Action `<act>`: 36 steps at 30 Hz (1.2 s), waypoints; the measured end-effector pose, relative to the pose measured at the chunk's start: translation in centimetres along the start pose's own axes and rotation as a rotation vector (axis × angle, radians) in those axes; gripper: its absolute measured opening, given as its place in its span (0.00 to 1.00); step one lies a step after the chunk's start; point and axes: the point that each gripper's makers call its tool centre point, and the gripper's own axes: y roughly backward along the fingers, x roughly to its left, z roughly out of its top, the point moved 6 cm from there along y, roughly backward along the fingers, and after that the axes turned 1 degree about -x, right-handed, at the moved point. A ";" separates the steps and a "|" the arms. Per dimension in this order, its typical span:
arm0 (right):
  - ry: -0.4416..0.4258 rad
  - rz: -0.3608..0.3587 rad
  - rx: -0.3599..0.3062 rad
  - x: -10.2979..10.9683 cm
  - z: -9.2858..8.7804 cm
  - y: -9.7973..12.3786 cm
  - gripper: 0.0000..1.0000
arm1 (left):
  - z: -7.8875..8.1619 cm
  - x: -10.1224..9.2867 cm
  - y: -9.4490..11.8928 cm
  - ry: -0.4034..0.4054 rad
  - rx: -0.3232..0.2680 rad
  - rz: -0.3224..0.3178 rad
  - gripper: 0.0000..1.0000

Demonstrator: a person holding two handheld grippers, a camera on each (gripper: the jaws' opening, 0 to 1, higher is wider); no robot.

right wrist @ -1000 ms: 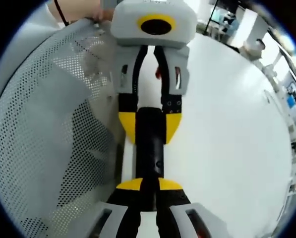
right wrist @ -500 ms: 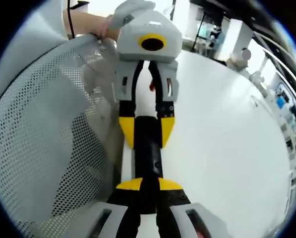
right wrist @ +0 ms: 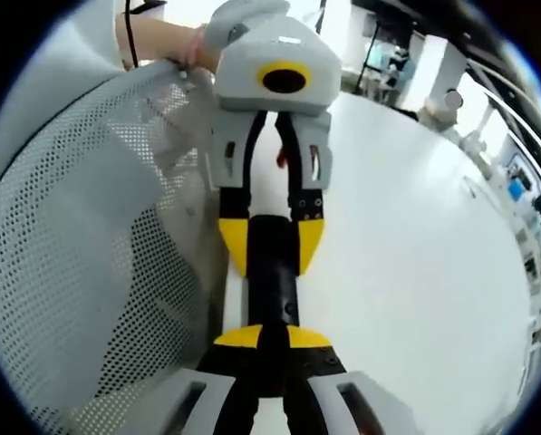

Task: Press the specified remote control buttons in sequence, fully releasing each button before pressing the next.

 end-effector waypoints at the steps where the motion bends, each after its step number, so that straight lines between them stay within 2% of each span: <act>1: -0.005 0.005 0.008 -0.1 0.0 0.0 0.04 | 0.0 0.0 0.0 0.000 0.000 0.000 0.25; 11: -0.077 0.071 0.055 -0.7 0.1 -0.1 0.04 | 0.0 0.1 0.0 -0.002 -0.001 -0.001 0.25; 15: -0.117 0.117 0.043 -1.3 -0.1 -0.1 0.02 | 0.0 0.1 -0.1 -0.002 -0.003 -0.002 0.25; 17: -0.101 0.101 0.043 -1.6 -0.3 -0.2 0.00 | 0.0 0.1 -0.1 -0.002 -0.004 -0.002 0.25; 18: -0.053 0.138 0.071 -1.4 -0.9 -0.2 0.00 | 0.0 0.1 -0.1 -0.004 -0.005 0.000 0.25; 19: -0.055 0.127 0.061 -1.3 -0.6 -0.4 0.00 | 0.0 0.1 -0.1 -0.002 -0.005 0.000 0.25; 20: 0.011 0.133 0.066 -1.2 -0.5 -0.5 0.00 | 0.0 0.1 -0.1 -0.002 -0.006 0.001 0.25; 23: -0.056 0.121 0.070 -1.2 -0.2 -0.5 0.00 | 0.0 0.0 -0.1 -0.002 -0.006 0.001 0.25; 26: -0.112 0.109 0.041 -1.1 -0.3 -0.4 0.00 | 0.0 0.0 -0.1 -0.001 -0.005 0.002 0.25; 28: -0.116 0.093 0.031 -0.9 -0.3 -0.4 0.00 | 0.0 0.0 -0.1 -0.001 -0.005 0.003 0.25; 31: -0.064 0.052 0.012 -0.6 -0.2 -0.3 0.00 | 0.0 0.0 -0.1 -0.001 -0.006 0.002 0.25; 36: -0.125 0.015 -0.041 -0.6 -0.3 -0.3 0.00 | 0.0 0.0 -0.1 0.000 -0.007 0.003 0.25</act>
